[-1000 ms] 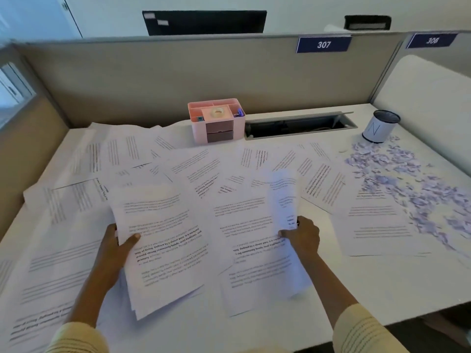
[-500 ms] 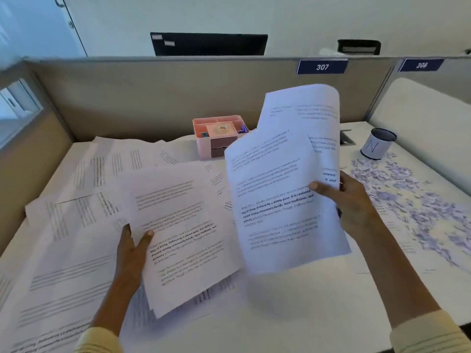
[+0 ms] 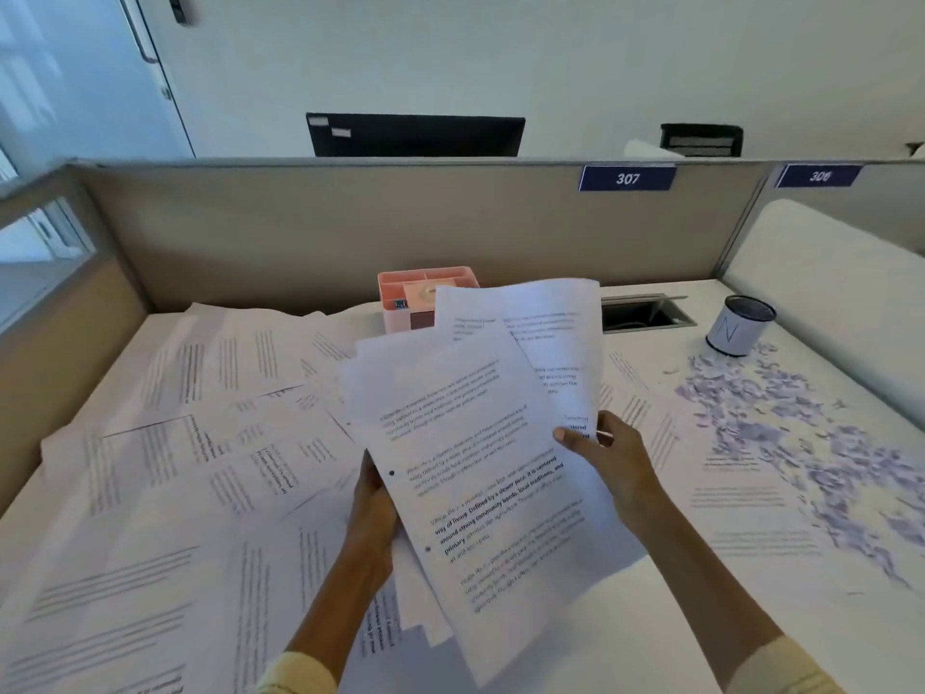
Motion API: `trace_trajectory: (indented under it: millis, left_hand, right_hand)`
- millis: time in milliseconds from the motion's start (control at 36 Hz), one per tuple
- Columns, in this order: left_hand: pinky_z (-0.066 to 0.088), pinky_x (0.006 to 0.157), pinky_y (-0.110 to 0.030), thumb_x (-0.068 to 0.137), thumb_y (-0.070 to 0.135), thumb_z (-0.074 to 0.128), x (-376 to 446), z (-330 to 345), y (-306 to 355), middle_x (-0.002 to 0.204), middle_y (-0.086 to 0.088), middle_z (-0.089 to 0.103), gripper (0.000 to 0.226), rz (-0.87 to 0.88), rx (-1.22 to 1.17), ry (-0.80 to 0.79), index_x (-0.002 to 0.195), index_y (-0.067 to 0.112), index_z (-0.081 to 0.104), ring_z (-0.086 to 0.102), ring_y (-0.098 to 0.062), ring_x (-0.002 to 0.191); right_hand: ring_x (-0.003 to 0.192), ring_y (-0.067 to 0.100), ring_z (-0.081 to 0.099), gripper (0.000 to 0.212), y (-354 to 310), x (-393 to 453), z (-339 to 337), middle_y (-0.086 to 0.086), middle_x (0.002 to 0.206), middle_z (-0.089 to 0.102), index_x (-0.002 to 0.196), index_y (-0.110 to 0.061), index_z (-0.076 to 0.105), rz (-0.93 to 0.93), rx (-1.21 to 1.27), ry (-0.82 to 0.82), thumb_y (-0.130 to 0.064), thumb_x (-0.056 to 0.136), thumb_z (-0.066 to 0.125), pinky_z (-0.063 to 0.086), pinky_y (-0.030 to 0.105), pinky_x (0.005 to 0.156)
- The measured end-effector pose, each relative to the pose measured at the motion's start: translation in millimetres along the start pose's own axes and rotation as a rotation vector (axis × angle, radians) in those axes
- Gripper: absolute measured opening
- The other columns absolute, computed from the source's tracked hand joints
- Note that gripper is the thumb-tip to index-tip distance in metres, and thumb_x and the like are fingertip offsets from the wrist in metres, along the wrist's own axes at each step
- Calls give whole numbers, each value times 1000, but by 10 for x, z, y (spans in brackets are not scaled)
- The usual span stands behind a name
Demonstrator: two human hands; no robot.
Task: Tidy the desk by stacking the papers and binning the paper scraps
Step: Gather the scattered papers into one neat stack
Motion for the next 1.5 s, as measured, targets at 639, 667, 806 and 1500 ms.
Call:
trace_trajectory:
  millis: [639,667,806,1500]
  left_hand:
    - [49,94,-45,32,99,45,-138,513,-2,119,1,68,110,-23,-322,-166,124,40,54,65,-20,108]
    - [50,92,-43,30,100,45,-139,526,24,117,2,69,111,-7,-323,-196,123,40,55,66,-18,106]
    - [53,89,-50,79,45,73,-172,562,240,119,-11,68,54,102,-105,-158,124,17,61,63,-32,111]
    - [53,88,-52,63,35,83,-174,545,230,104,1,73,47,139,212,-98,105,17,70,67,-27,99]
  right_hand:
    - [86,27,70,52,-135,278,-261,3,106,71,118,-20,55,-118,37,-63,-12,73,79,58,48,78]
    - [87,28,70,50,-147,294,-269,3,106,71,117,-20,56,-123,34,-59,-13,74,79,57,49,79]
    - [83,29,69,24,-208,331,-267,2,99,72,102,-18,63,-164,1,-94,-19,80,74,56,52,81]
    - [102,17,66,59,485,310,-173,-1,109,70,108,-24,69,-85,-220,-270,-48,55,82,52,47,93]
Point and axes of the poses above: each hand's wrist, its own x-axis towards the middle knuckle, its own z-axis out of the palm, y = z × x, the point moved 8 cm from there along x, towards the middle knuckle
